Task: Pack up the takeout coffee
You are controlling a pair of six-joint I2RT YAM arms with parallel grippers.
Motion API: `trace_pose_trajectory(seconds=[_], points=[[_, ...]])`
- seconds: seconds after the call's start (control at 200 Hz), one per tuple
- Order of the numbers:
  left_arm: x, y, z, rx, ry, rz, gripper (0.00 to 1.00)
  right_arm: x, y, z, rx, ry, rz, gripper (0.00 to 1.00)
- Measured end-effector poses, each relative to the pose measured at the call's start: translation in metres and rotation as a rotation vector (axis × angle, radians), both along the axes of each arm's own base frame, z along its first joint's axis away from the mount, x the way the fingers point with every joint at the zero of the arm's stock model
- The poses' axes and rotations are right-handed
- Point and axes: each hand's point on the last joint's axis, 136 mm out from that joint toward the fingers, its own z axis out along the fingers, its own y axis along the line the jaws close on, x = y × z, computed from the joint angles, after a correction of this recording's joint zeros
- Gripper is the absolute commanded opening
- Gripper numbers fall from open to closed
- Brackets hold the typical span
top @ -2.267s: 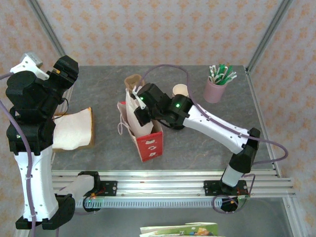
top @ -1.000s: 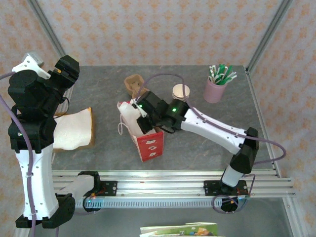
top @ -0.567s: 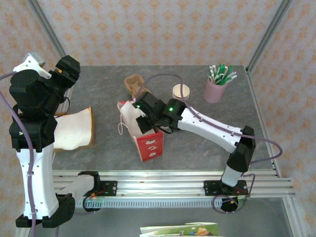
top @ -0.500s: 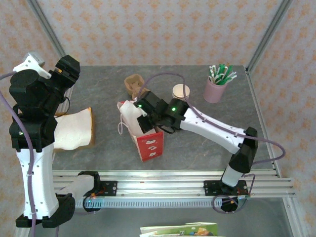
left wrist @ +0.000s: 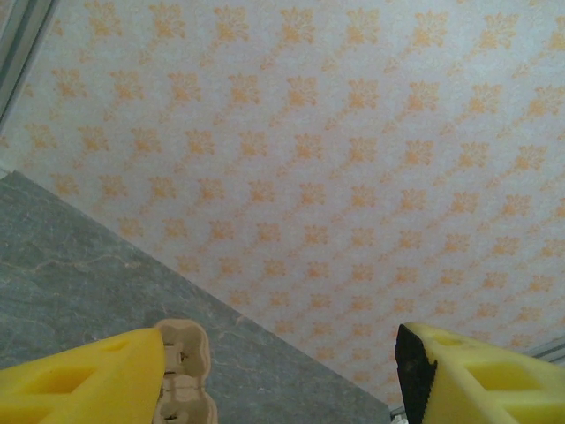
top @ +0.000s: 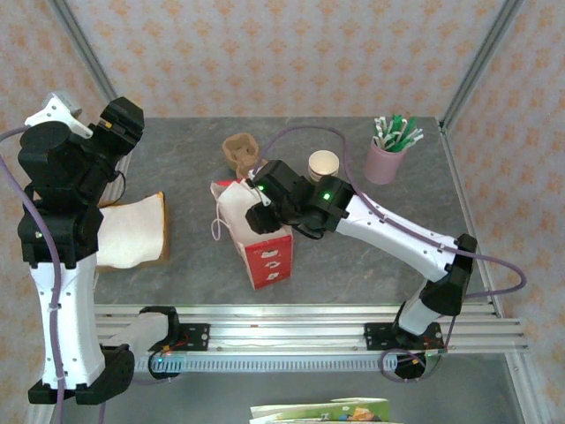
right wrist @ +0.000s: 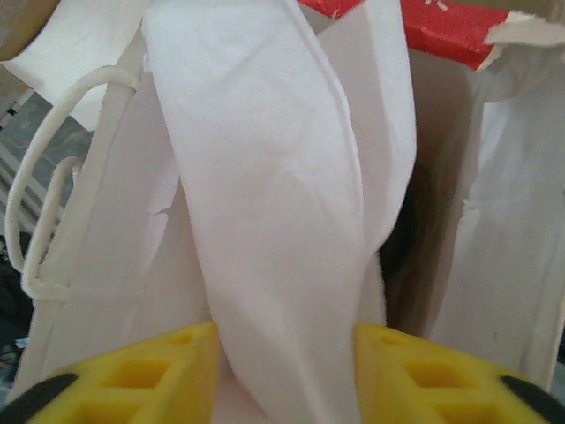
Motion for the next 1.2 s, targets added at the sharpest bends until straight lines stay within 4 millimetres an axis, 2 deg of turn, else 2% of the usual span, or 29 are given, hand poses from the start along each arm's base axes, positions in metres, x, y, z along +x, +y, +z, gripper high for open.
trace_pose_trajectory(seconds=[0.12,0.28,0.42,0.51,0.631,0.721,0.921,1.061,1.196], points=[[0.002,0.000,-0.001,0.000,0.003,0.000,0.69,0.005,-0.003,0.008,-0.004,-0.030,-0.019,0.49],[0.001,0.000,0.000,0.000,0.002,0.000,0.69,0.016,-0.002,0.045,0.047,-0.111,-0.048,0.50],[0.001,0.000,0.000,0.002,0.002,0.000,0.69,0.024,0.005,0.073,0.100,-0.168,-0.052,0.52],[0.001,0.000,0.000,0.004,0.002,0.000,0.73,0.030,0.014,0.078,0.106,-0.189,-0.049,0.57],[0.001,0.001,0.000,0.028,0.003,0.004,0.85,0.038,0.026,0.067,0.085,-0.188,-0.046,0.58],[0.000,0.003,-0.002,0.042,0.004,0.015,0.90,0.041,0.033,0.052,0.064,-0.169,-0.039,0.59],[0.000,0.006,-0.013,0.066,0.020,0.028,0.92,0.043,0.040,0.028,0.044,-0.149,-0.030,0.59],[0.005,0.007,-0.019,0.067,0.027,0.031,0.92,0.052,0.043,0.016,0.014,-0.161,-0.054,0.57],[0.007,0.008,-0.022,0.067,0.028,0.035,0.92,0.061,0.044,-0.010,-0.049,-0.151,-0.073,0.56]])
